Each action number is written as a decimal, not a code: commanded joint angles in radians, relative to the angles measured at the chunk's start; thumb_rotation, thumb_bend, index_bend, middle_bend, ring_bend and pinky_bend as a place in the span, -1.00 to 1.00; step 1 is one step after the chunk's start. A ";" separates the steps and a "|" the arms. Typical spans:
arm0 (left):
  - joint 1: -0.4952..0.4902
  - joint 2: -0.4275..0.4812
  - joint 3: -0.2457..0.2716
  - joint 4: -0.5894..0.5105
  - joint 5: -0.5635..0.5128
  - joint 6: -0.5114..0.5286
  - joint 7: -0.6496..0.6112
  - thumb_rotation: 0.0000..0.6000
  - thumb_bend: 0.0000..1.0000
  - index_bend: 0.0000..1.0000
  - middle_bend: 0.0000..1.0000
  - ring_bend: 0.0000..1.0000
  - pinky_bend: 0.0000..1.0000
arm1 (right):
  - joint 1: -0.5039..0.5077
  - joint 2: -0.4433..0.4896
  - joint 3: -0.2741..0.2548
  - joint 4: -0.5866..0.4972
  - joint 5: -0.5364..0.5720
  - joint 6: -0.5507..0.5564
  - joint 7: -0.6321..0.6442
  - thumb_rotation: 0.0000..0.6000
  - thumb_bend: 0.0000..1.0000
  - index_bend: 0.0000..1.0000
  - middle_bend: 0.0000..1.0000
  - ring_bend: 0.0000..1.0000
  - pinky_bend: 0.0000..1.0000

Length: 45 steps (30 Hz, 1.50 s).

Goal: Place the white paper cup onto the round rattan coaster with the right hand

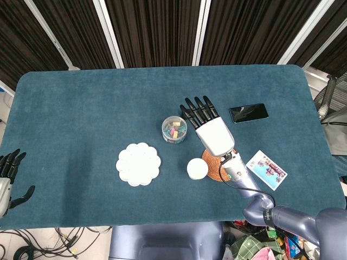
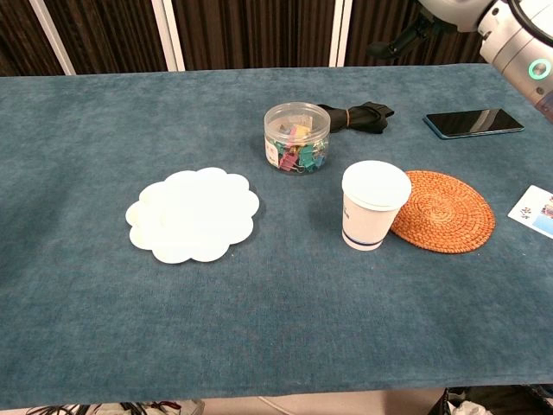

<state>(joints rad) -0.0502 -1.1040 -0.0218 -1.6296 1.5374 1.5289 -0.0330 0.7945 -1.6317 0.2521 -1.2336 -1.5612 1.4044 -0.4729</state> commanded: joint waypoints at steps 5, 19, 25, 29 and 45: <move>0.001 0.002 0.001 0.000 0.003 0.001 -0.001 1.00 -0.40 -0.98 -1.00 -1.00 -1.00 | -0.002 -0.001 0.006 -0.022 0.000 0.005 -0.002 1.00 -0.79 -1.00 -0.92 -0.85 -0.79; 0.001 0.001 0.002 0.001 0.006 0.005 0.003 1.00 -0.40 -0.98 -1.00 -1.00 -1.00 | -0.014 0.012 0.024 -0.088 0.045 -0.016 -0.009 1.00 -0.79 -1.00 -0.92 -0.85 -0.79; 0.004 -0.001 0.005 0.001 0.013 0.011 0.008 1.00 -0.40 -0.98 -1.00 -1.00 -1.00 | -0.028 0.025 0.025 -0.116 0.055 -0.017 -0.014 1.00 -0.79 -1.00 -0.92 -0.85 -0.79; 0.004 -0.001 0.004 0.001 0.010 0.010 0.008 1.00 -0.40 -0.98 -1.00 -1.00 -1.00 | -0.031 0.036 0.023 -0.124 0.059 -0.026 -0.016 1.00 -0.79 -1.00 -0.92 -0.85 -0.79; 0.003 -0.001 0.003 0.002 0.009 0.008 0.009 1.00 -0.40 -0.98 -1.00 -1.00 -1.00 | -0.192 0.271 -0.044 -0.540 0.346 -0.222 0.218 1.00 -0.85 -1.00 -0.93 -0.91 -0.79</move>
<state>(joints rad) -0.0474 -1.1048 -0.0188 -1.6274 1.5469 1.5367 -0.0241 0.6628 -1.4297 0.2354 -1.6799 -1.2883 1.2273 -0.3504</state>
